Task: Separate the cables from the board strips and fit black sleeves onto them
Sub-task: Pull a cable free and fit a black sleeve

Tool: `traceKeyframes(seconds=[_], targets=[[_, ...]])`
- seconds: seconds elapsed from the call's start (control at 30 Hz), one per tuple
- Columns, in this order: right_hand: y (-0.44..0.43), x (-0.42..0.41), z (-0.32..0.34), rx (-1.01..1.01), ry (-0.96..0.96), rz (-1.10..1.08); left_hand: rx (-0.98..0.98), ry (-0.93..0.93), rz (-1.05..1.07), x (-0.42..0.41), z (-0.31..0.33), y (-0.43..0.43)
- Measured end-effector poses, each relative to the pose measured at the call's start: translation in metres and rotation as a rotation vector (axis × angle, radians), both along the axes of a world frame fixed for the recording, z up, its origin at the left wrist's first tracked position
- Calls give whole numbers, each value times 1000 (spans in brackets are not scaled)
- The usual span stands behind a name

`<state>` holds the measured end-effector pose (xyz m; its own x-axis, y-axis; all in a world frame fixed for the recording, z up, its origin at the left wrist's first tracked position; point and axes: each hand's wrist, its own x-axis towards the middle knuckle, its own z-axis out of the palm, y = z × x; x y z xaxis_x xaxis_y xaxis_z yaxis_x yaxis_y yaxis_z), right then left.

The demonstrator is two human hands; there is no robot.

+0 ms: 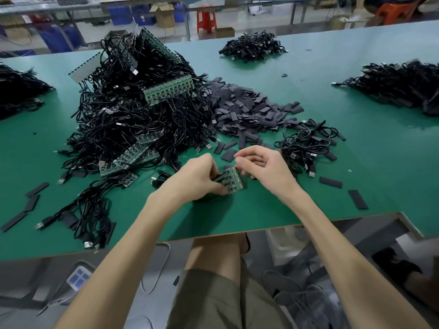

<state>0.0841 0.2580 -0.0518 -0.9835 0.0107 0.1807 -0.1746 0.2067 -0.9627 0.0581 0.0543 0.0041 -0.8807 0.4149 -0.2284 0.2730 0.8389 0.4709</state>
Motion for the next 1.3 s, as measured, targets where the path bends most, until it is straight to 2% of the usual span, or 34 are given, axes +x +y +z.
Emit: traceKeyframes(seconds=[0.13, 0.37, 0.53, 0.63, 0.9, 1.17, 1.3], targets=[[0, -3, -2, 77, 0, 31, 355, 107, 144, -2, -17, 6], [4, -6, -5, 92, 11, 9, 602, 104, 226, -4, -22, 16], [1, -4, -5, 86, -2, -2, 538, 157, 108, -5, -19, 17], [1, -3, -3, 37, 9, -9, 563, 223, 117, -4, -19, 20], [0, 0, 0, 25, 27, -40, 591, 226, 136, -3, -20, 26], [-1, 1, 0, 29, -6, -72, 475, 277, 124, -2, -10, 33], [-2, 2, 1, 21, -6, -80, 354, 299, 111, 2, -2, 35]])
